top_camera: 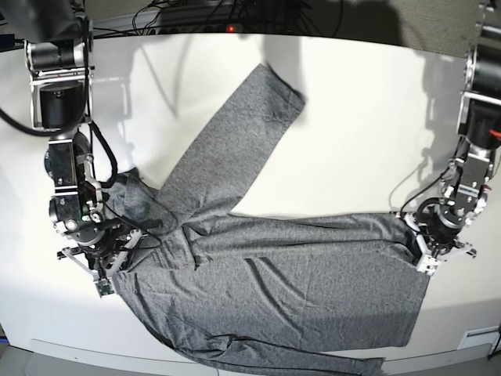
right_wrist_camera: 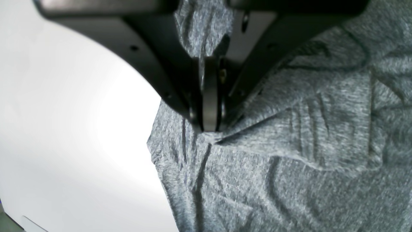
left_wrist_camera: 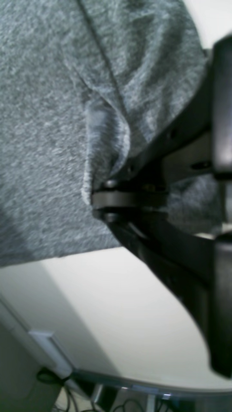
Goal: Fold the T-shirt properly
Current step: 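Drag the grasped shoulder with the right gripper, swinging the sleeve across, then grasp the sleeve cuff with the left gripper and lift it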
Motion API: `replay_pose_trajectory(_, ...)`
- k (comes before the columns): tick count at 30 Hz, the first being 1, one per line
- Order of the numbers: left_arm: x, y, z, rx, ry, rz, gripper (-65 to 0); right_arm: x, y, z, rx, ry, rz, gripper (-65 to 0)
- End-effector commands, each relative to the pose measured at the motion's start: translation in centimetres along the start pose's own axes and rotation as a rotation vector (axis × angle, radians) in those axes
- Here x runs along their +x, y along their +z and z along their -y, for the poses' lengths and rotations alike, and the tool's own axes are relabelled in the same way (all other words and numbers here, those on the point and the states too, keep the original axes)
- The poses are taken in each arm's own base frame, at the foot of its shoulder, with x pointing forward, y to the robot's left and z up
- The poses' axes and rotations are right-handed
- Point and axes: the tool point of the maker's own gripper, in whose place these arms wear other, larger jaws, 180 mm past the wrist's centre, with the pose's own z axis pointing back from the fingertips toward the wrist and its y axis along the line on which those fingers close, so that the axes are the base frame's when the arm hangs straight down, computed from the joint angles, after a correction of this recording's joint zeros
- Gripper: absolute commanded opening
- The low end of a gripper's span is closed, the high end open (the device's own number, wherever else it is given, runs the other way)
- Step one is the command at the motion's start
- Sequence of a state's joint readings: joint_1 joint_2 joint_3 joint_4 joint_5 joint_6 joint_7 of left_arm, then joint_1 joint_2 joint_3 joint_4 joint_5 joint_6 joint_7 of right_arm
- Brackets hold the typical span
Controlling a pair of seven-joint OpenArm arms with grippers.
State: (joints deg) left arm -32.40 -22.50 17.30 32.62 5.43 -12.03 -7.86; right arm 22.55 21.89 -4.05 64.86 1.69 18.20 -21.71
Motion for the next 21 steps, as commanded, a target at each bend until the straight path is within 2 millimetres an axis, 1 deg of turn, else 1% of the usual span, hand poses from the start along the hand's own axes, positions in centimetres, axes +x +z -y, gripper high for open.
replay_pose_trajectory(1, 2.6, -0.5, -1.9, 0.04, 0.006, 0.065, -65.0, 2.5, 0.3, 1.7, -0.04, -0.006, 0.067, -65.0)
replay_pose_trajectory(4, 2.7, -1.0, -1.5, 0.033, -0.007, 0.06, -65.0, 2.2, -0.1, 2.2, -0.055, -0.021, 0.056, -65.0)
replay_pose_trajectory(7, 2.5, -1.0, -1.5, 0.031, -0.048, 0.047, -65.0, 1.3, -0.9, 2.8, -0.06, -0.037, 0.025, -65.0)
replay_pose_trajectory(10, 1.6, -0.8, -3.2, 0.116, -0.072, -0.001, -65.0, 0.3, -1.6, 3.7, -0.085, -0.048, -0.016, -65.0)
replay_pose_trajectory(12, 1.4, -0.8, -3.7, 0.142, -0.075, -0.017, -65.0, 0.0, -1.9, 4.3, -0.101, -0.043, -0.03, -65.0)
replay_pose_trajectory(17, 1.7, -0.7, -3.5, 0.138, -0.078, 0.017, -65.0, 0.6, -2.0, 4.3, -0.102, -0.044, 0.002, -65.0)
replay_pose_trajectory(21, 1.8, -0.7, -3.5, 0.138, -0.078, 0.019, -65.0, 0.6, -2.0, 4.3, -0.102, -0.044, 0.005, -65.0)
